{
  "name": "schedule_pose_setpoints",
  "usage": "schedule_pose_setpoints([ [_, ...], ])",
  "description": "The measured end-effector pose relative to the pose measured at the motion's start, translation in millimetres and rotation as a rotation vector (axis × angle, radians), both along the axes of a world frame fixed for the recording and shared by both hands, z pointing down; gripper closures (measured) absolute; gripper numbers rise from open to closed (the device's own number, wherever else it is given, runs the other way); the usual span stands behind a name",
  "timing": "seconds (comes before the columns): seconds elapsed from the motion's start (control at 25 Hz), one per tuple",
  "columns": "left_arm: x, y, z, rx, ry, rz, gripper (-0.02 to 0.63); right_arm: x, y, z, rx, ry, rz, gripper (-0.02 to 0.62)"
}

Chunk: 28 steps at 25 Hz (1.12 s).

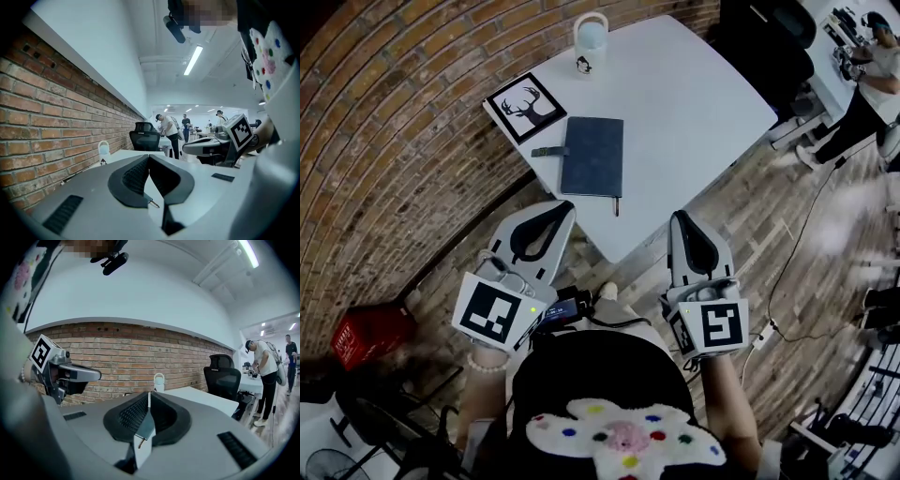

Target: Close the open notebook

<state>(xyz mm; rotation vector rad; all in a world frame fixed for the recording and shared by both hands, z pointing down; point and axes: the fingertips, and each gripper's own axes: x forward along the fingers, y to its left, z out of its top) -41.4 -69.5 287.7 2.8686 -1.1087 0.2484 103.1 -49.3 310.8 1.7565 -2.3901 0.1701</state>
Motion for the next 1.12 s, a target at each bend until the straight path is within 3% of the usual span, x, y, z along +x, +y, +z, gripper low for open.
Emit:
schedule_pose_setpoints([
  [0.4, -1, 2, 5, -0.004, -0.01, 0.023, 0.588, -14, 2, -4, 0.005, -0.007, 0.012, 0.555],
  [1.0, -3, 0, 7, -0.001, -0.005, 0.039, 0.588, -10, 9, 11, -0.078, 0.025, 0.042, 0.555],
  [1.12, -3, -1, 9, -0.003, -0.01, 0.041, 0.588, -10, 6, 5, -0.029, 0.015, 0.046, 0.555],
])
